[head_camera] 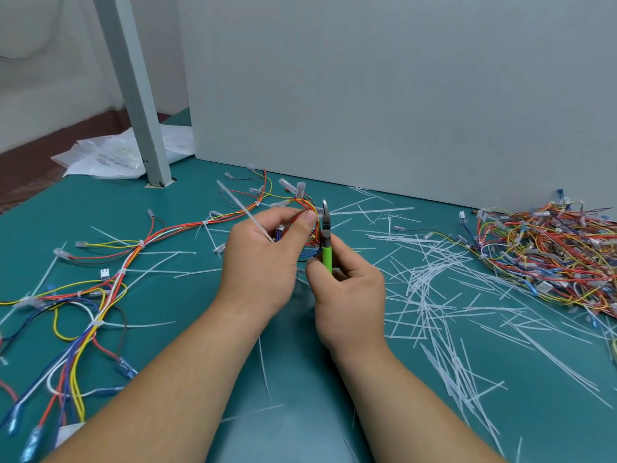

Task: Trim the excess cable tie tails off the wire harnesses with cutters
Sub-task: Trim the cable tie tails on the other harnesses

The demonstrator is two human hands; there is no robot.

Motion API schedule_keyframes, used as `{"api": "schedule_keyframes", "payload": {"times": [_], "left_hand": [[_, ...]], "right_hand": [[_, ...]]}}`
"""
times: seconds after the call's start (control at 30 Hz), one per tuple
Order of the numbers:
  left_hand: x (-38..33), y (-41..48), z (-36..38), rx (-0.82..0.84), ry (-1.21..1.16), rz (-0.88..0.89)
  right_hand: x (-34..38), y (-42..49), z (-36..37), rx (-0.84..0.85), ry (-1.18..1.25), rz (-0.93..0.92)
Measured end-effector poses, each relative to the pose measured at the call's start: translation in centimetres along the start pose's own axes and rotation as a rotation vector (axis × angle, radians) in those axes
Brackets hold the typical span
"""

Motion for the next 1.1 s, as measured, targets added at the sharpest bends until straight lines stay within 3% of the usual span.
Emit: {"api": "schedule_keyframes", "payload": {"times": [1.1], "left_hand": [[-0.12,0.06,-0.1,-0.008,-0.118,0.012]], "right_hand": [[0.39,0.0,0.54,0.051,0.114,0.032]]}}
Point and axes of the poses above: each hand's wrist, its own y-axis towards the middle knuckle, its own z-axis out of the palm, x = y × z, the point moved 8 cm from there along y, towards the middle knuckle, and after that the axes turned 1 degree about x, right-handed, at the moved point
